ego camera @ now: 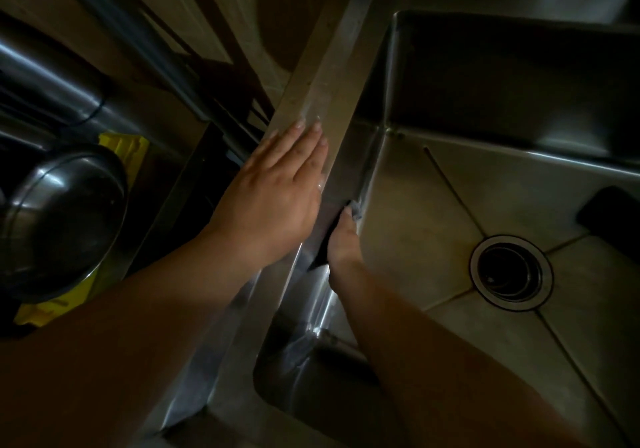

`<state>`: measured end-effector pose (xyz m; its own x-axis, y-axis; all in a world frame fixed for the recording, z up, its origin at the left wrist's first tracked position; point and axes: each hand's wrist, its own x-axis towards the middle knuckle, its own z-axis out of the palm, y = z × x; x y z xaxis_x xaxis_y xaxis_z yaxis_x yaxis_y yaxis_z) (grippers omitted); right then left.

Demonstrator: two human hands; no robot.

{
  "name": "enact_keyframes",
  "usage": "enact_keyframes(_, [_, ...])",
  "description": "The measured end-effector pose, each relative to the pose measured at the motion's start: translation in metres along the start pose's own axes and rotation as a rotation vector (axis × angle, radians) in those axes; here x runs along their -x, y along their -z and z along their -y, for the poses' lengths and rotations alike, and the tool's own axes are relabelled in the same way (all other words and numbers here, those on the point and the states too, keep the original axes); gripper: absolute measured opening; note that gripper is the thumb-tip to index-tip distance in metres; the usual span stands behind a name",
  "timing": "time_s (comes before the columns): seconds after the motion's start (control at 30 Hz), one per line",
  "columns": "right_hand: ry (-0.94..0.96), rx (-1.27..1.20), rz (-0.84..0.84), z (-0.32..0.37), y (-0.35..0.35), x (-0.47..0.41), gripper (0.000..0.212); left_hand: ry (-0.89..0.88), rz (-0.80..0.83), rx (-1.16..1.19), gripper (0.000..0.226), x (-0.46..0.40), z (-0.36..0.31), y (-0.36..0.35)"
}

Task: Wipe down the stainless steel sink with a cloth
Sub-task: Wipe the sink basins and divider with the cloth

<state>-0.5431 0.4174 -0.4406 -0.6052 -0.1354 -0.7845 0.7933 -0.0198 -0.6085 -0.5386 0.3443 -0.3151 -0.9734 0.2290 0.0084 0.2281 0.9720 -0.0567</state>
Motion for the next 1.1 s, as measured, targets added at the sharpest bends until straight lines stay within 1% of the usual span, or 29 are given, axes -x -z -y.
enact_keyframes(0.07, [-0.04, 0.03, -0.012, -0.008, 0.0, 0.008, 0.051, 0.01, -0.01, 0.091, 0.056, 0.001, 0.001, 0.001])
enact_keyframes(0.1, [-0.075, -0.006, -0.017, -0.012, -0.002, 0.016, 0.052, 0.017, -0.018, 0.127, 0.056, 0.003, 0.0, 0.002])
enact_keyframes(0.2, [-0.325, -0.263, 0.039, -0.011, -0.01, 0.039, 0.06, 0.042, -0.032, 0.161, 0.055, 0.024, -0.004, 0.007])
enact_keyframes(0.23, [-0.348, -0.34, 0.071, -0.004, -0.011, 0.046, 0.061, 0.045, -0.043, 0.134, 0.053, 0.035, -0.006, 0.009])
enact_keyframes(0.27, [-0.327, -0.392, 0.097, 0.005, -0.01, 0.052, 0.061, 0.044, -0.06, 0.095, 0.051, 0.047, -0.008, 0.01])
enact_keyframes(0.33, [-0.237, -0.427, 0.139, 0.023, -0.007, 0.066, 0.058, 0.06, -0.086, 0.03, 0.047, 0.073, -0.011, 0.01])
enact_keyframes(0.37, [-0.201, -0.427, 0.178, 0.029, -0.005, 0.075, 0.057, 0.073, -0.089, 0.012, 0.046, 0.084, -0.013, 0.009])
enact_keyframes(0.43, [-0.178, -0.351, 0.234, 0.033, 0.001, 0.093, 0.051, 0.069, -0.09, -0.019, 0.044, 0.099, -0.015, 0.005])
enact_keyframes(0.5, [-0.176, -0.159, 0.252, 0.025, 0.005, 0.108, 0.038, 0.062, -0.081, -0.052, 0.043, 0.104, -0.016, 0.003])
enact_keyframes(0.57, [-0.186, 0.034, 0.275, 0.015, 0.01, 0.118, 0.035, 0.074, -0.08, -0.078, 0.044, 0.103, -0.018, 0.002])
enact_keyframes(0.6, [-0.222, 0.028, 0.293, 0.013, 0.012, 0.119, 0.033, 0.084, -0.078, -0.084, 0.045, 0.102, -0.019, 0.003])
enact_keyframes(0.63, [-0.261, -0.026, 0.304, 0.013, 0.015, 0.118, 0.03, 0.093, -0.071, -0.086, 0.046, 0.101, -0.021, 0.003])
enact_keyframes(0.67, [-0.274, -0.112, 0.3, 0.014, 0.016, 0.115, 0.031, 0.096, -0.063, -0.086, 0.046, 0.101, -0.022, 0.003])
enact_keyframes(0.73, [-0.294, -0.309, 0.277, 0.019, 0.016, 0.106, 0.044, 0.096, -0.06, -0.093, 0.044, 0.103, -0.023, 0.003])
enact_keyframes(0.77, [-0.31, -0.378, 0.273, 0.019, 0.014, 0.102, 0.048, 0.094, -0.062, -0.1, 0.044, 0.103, -0.023, 0.004])
enact_keyframes(0.8, [-0.32, -0.397, 0.273, 0.019, 0.011, 0.099, 0.051, 0.093, -0.062, -0.106, 0.043, 0.103, -0.024, 0.004])
enact_keyframes(0.83, [-0.324, -0.375, 0.271, 0.018, 0.006, 0.095, 0.053, 0.094, -0.062, -0.109, 0.043, 0.103, -0.024, 0.005])
enact_keyframes(0.9, [-0.315, -0.243, 0.25, 0.013, 0.0, 0.094, 0.054, 0.095, -0.065, -0.105, 0.043, 0.103, -0.025, 0.005])
enact_keyframes(0.93, [-0.32, -0.18, 0.235, 0.011, -0.001, 0.097, 0.051, 0.095, -0.07, -0.099, 0.044, 0.103, -0.025, 0.005])
enact_keyframes(1.0, [-0.329, -0.055, 0.261, 0.009, 0.001, 0.107, 0.041, 0.089, -0.087, -0.095, 0.044, 0.103, -0.025, 0.005])
enact_keyframes(1.03, [-0.32, -0.025, 0.292, 0.008, 0.003, 0.111, 0.038, 0.084, -0.099, -0.102, 0.044, 0.103, -0.025, 0.004])
enact_keyframes(1.1, [-0.294, -0.099, 0.322, 0.01, 0.008, 0.117, 0.039, 0.076, -0.111, -0.11, 0.044, 0.101, -0.024, 0.004])
